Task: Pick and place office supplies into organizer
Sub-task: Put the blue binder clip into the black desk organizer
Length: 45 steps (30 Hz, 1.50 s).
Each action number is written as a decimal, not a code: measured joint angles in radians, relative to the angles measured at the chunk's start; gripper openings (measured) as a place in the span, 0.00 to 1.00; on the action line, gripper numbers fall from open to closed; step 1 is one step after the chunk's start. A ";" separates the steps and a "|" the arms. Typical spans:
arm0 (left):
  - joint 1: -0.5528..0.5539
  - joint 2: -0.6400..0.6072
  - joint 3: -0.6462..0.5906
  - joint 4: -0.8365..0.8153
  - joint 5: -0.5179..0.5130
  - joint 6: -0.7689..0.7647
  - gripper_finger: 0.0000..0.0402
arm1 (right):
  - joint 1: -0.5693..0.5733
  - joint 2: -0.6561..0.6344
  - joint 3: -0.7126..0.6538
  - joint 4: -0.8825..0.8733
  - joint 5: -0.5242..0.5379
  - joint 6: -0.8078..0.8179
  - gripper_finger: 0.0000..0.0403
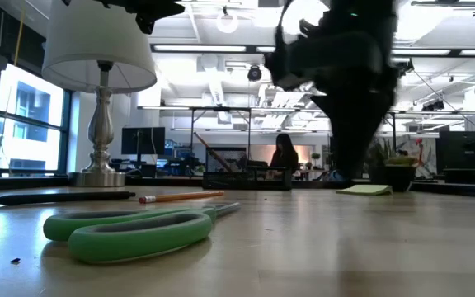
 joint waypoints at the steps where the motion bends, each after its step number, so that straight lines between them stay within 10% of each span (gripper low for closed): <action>1: 0.000 0.000 0.000 -0.001 0.000 0.000 0.35 | -0.011 -0.001 0.015 -0.016 0.026 -0.025 0.07; 8: 0.000 0.000 0.000 -0.009 0.000 0.000 0.35 | -0.129 -0.003 0.065 -0.067 0.210 -0.245 0.03; 13: 0.000 0.000 0.000 -0.017 -0.001 0.008 0.35 | -0.206 -0.003 0.063 -0.049 0.071 -0.339 0.03; 18: 0.000 0.000 0.000 -0.027 -0.005 0.024 0.35 | -0.190 -0.003 0.063 0.050 -0.110 -0.305 0.14; 30: 0.000 0.000 0.000 -0.030 -0.004 0.025 0.35 | -0.088 0.086 0.062 0.177 0.037 -0.171 0.42; 45: 0.000 0.000 0.000 -0.029 -0.005 0.025 0.35 | -0.077 0.118 0.062 0.172 -0.003 -0.171 0.32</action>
